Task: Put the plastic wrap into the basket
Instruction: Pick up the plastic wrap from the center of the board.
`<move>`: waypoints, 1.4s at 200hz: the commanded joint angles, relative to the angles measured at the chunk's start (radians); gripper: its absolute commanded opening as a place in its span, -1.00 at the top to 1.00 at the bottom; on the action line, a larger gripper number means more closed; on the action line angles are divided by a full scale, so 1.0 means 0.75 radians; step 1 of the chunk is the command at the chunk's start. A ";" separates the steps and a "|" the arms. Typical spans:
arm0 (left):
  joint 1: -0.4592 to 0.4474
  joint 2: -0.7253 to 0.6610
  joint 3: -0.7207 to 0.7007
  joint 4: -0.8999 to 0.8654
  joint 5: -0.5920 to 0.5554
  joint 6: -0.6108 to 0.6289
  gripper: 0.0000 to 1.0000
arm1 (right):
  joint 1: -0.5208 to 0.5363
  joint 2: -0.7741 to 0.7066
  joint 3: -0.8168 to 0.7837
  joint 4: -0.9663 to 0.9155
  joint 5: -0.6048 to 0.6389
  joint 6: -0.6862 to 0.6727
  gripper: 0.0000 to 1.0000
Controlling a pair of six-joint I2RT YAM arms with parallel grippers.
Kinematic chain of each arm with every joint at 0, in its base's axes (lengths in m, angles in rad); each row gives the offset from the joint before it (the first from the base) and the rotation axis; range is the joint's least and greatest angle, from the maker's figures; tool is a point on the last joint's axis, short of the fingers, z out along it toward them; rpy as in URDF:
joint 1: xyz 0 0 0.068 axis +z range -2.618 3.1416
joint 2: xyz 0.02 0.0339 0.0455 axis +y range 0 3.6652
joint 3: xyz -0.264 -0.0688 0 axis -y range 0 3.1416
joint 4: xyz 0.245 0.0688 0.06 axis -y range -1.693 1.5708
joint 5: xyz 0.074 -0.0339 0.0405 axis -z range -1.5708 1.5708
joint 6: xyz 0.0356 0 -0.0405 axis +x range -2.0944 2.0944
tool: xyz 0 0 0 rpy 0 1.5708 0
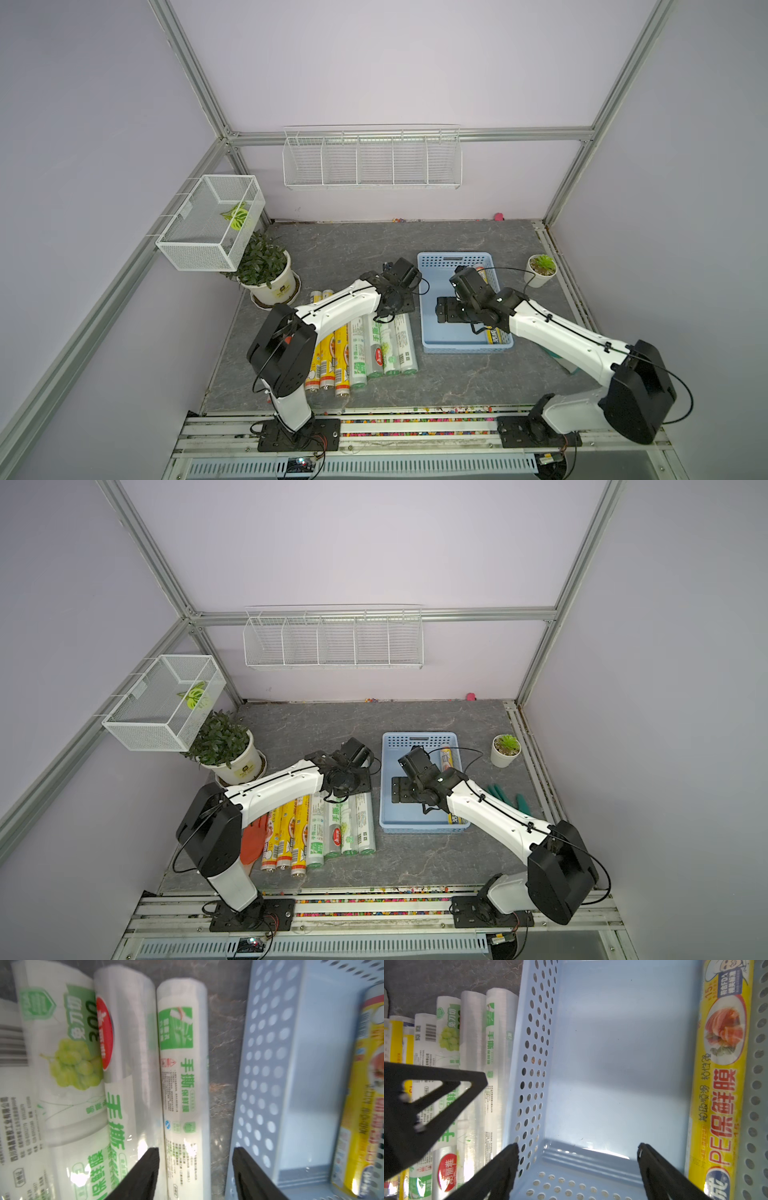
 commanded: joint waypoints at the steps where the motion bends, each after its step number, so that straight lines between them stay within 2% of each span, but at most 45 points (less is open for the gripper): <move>1: 0.002 0.051 0.070 -0.070 0.019 -0.021 -0.24 | -0.008 -0.030 -0.042 0.074 -0.022 0.038 -0.89; 103: -0.004 0.170 0.082 -0.063 0.034 -0.040 -0.33 | -0.013 -0.033 -0.073 0.085 -0.015 0.034 -0.90; 166: -0.047 0.307 0.207 -0.149 0.000 -0.044 -0.35 | -0.014 -0.073 -0.127 0.100 0.028 0.026 -0.91; 230: -0.050 0.375 0.248 -0.186 -0.030 -0.071 -0.37 | -0.019 -0.069 -0.123 0.110 0.050 0.006 -0.92; 258: -0.051 0.403 0.259 -0.192 -0.030 -0.084 -0.36 | -0.022 -0.063 -0.130 0.114 0.050 0.013 -0.93; 280: -0.050 0.411 0.262 -0.202 -0.042 -0.091 -0.25 | -0.023 -0.066 -0.134 0.114 0.051 0.015 -0.92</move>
